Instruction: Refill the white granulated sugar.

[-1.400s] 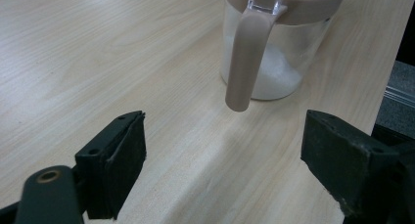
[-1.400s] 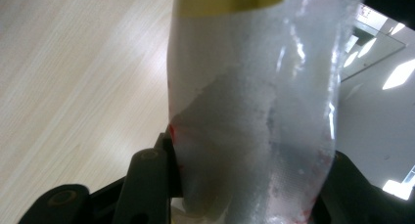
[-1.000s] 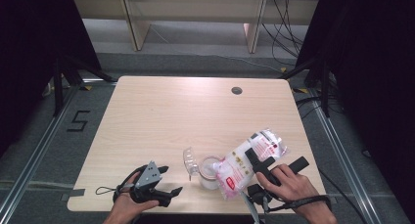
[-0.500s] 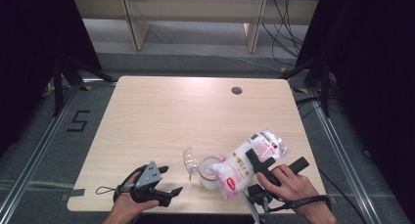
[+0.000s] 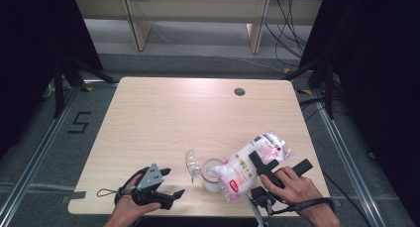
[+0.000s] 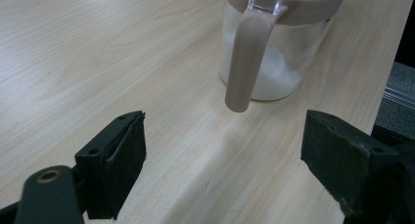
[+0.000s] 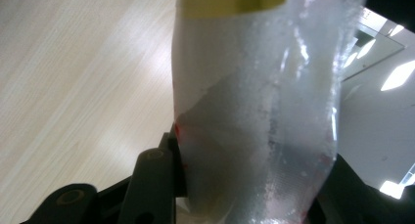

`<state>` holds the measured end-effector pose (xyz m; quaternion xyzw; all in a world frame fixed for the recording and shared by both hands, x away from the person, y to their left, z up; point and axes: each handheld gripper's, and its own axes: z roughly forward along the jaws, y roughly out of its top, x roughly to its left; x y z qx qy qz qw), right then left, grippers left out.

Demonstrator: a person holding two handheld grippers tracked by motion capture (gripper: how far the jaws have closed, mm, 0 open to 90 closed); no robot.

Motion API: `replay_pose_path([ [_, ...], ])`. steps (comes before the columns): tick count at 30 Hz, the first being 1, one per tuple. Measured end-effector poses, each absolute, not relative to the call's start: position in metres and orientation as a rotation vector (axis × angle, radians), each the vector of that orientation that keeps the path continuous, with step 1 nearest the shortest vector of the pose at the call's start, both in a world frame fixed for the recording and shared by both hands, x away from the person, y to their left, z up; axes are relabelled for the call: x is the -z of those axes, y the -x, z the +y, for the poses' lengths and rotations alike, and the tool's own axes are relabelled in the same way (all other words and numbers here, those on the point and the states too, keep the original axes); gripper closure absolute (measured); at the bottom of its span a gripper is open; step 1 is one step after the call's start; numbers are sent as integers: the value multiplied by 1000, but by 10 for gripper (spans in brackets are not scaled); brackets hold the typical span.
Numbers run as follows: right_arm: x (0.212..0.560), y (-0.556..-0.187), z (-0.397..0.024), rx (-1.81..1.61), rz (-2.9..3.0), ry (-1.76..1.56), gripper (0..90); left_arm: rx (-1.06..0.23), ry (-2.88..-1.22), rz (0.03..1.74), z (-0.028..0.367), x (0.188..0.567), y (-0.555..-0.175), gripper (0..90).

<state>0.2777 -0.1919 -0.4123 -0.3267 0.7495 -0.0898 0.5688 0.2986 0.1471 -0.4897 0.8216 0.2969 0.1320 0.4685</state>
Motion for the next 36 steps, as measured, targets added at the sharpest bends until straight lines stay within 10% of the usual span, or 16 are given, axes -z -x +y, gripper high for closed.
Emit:
replay_pose_path([
  [36, 410, -276, -193, 213, 1756, 775, 639, -324, -2014, 715, 147, 489, -298, 164],
])
